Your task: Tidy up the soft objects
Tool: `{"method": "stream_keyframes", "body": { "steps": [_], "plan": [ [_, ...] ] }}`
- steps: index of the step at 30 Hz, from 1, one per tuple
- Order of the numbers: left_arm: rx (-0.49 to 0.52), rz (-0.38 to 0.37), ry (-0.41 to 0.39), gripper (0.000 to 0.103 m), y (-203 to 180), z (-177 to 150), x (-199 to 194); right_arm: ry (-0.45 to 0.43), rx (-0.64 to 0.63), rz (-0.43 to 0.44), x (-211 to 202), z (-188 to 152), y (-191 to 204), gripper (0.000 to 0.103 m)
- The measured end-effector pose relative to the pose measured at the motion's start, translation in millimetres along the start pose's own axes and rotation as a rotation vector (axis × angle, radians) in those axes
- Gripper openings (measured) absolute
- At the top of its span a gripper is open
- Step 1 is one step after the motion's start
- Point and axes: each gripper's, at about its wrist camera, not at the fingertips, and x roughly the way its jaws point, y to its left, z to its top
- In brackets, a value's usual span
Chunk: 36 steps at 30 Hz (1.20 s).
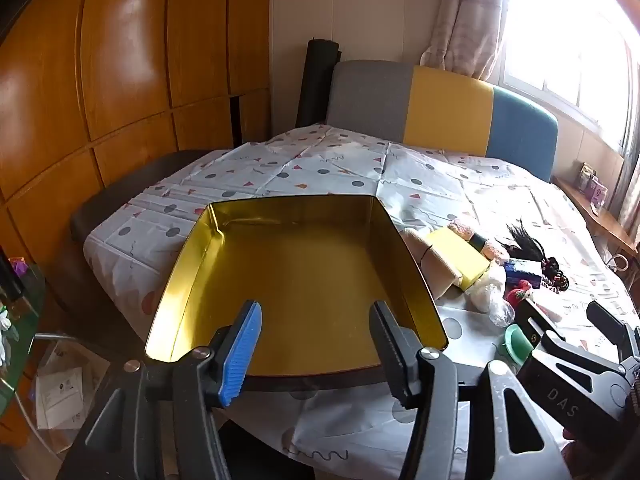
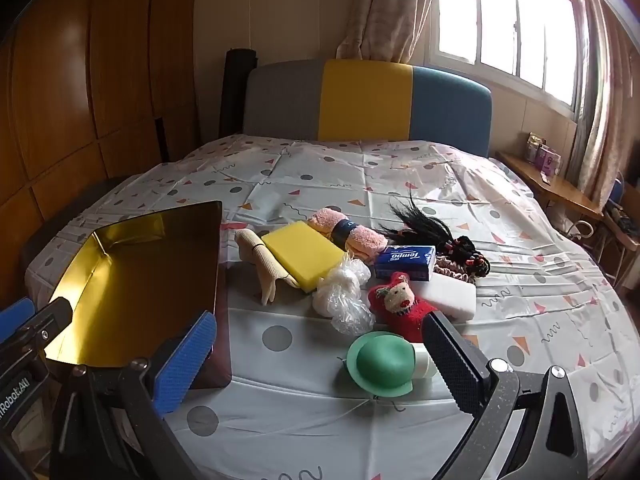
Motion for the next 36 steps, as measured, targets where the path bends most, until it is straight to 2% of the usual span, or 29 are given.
{"method": "stream_keyframes", "body": {
  "steps": [6,10,36],
  "plan": [
    [-0.019,-0.004,0.022,0.057,-5,-7,2,-0.001,-0.015,-0.005,1,-8,5,0.103],
    [-0.015,-0.01,0.044,0.057,0,-3,7,0.001,-0.018,0.001,-2,0,4,0.103],
    [-0.008,0.001,0.048,0.057,3,-3,3,-0.014,-0.043,0.018,-7,0,11,0.103]
  ]
}}
